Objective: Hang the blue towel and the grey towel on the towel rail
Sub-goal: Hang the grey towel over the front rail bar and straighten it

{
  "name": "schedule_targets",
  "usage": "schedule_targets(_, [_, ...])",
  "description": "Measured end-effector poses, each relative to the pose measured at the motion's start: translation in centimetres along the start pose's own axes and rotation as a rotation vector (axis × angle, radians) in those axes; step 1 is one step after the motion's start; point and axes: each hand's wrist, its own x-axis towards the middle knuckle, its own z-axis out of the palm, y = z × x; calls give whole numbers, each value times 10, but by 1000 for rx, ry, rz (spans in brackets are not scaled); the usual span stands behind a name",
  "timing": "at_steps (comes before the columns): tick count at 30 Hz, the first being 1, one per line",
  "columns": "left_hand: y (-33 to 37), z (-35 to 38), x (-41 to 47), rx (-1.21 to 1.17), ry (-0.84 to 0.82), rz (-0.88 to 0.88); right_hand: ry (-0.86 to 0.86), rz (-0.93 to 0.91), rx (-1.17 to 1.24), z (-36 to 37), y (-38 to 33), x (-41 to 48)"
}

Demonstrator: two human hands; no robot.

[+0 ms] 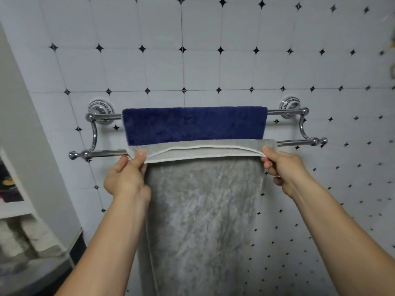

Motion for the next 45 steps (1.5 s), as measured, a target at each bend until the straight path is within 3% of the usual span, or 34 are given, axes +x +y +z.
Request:
schedule_targets(4, [4, -12, -3, 38, 2, -49, -12, 30, -29, -3, 14, -4])
schedule_targets(11, [-15, -89, -2, 258, -148, -172, -56, 59, -89, -19, 85, -30])
schedule_targets(22, [-72, -189, 11, 542, -128, -207, -95, 130, -209, -25, 202, -59])
schedule_targets(32, [-107, -271, 24, 752, -111, -391, -177, 303, -330, -31, 284, -92])
schedule_targets(37, [-87, -260, 38, 764, -272, -430, -291, 315, -440, -33, 254, -71])
schedule_targets(40, [-57, -225, 52, 797, -422, -370, -246, 120, -357, -31, 195, -43])
schedule_targets(45, [3, -132, 58, 568, -662, -237, -198, -260, -121, -14, 77, -8])
